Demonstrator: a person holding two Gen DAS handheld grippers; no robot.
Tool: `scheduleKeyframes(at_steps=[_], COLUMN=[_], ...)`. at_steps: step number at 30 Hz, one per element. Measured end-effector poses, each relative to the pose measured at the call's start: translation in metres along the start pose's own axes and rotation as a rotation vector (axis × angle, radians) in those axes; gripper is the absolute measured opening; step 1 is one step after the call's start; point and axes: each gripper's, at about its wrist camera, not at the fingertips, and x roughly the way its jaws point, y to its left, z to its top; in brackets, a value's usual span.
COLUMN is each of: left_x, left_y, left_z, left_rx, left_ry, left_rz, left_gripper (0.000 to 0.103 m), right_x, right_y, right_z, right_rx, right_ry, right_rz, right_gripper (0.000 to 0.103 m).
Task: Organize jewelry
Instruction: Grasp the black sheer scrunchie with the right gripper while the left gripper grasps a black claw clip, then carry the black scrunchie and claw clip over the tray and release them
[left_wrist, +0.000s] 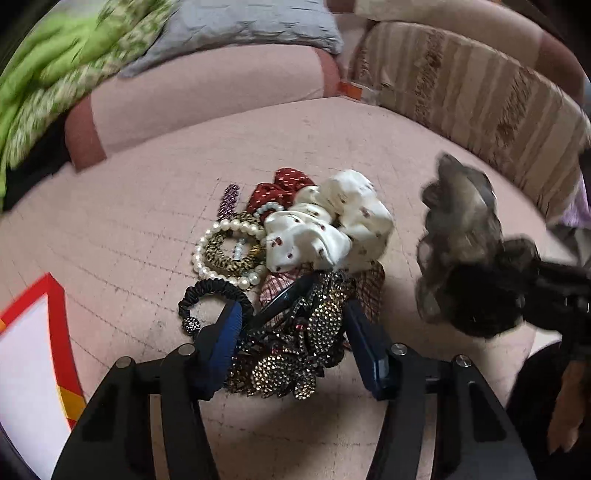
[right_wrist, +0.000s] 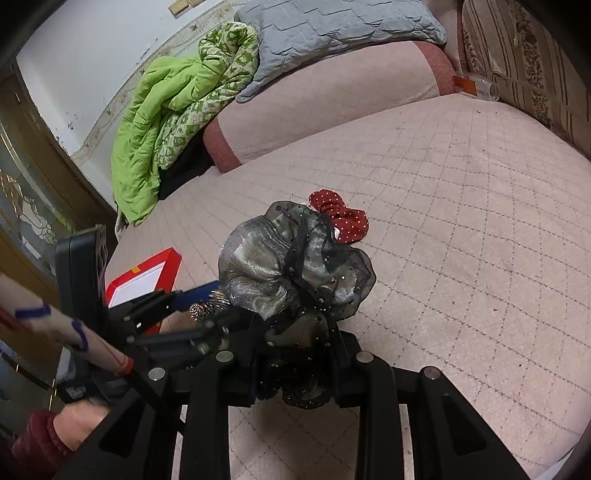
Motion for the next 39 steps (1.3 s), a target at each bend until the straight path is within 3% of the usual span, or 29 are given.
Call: scheduleKeyframes(at_steps=[4, 9, 21, 27, 29, 31, 32, 36, 38, 39], left_x=[0.009, 0.014, -0.020, -0.032, -0.031, -0.028, -0.027, -0.022, -0.020, -0.019], left_y=[-0.008, -0.014, -0.008, -0.008, -0.006, -0.005, -0.005, -0.006, -0.008, -0.009], left_z=[-0.004, -0.013, -0.027, -0.027, -0.028, -0.029, -0.030, -0.037, -0.041, -0.044], left_rx=[0.024, 0.057, -0.062, -0.076, -0.086, -0.097, -0.101, -0.086, -0.079, -0.080], left_ry=[0.060, 0.062, -0.001, -0.014, 0.005, 0.027, 0.032, 0.053, 0.056, 0.058], left_rz=[-0.043, -0.006, -0.068, -0.060, -0.044, -0.040, -0.034, -0.011, -0.006, -0.002], left_gripper=[0.059, 0.059, 0.033, 0.033, 0.035, 0.059, 0.064, 0.067, 0.062, 0.047], right_x=[-0.001, -0.005, -0.005, -0.006, -0.005, -0.006, -0.006, -0.006, -0.006, -0.006], right_y=[-0.001, -0.004, -0.006, -0.001, -0.001, -0.001, -0.001, -0.001, -0.001, -0.001], right_z=[-0.001, -0.002, 0.000, -0.001, -0.001, -0.001, -0.001, -0.001, -0.001, -0.001], right_rx=[0.002, 0.014, 0.023, -0.008, -0.010, -0.009, -0.011, -0.013, -0.012, -0.011], right_ry=[-0.006, -0.018, -0.026, -0.031, -0.030, -0.031, -0.031, -0.032, -0.031, -0.030], right_rz=[0.001, 0.002, 0.002, -0.009, -0.012, -0.011, -0.011, -0.012, -0.012, -0.012], right_gripper=[0.031, 0.031, 0.031, 0.031, 0.031, 0.032, 0.032, 0.033, 0.033, 0.033])
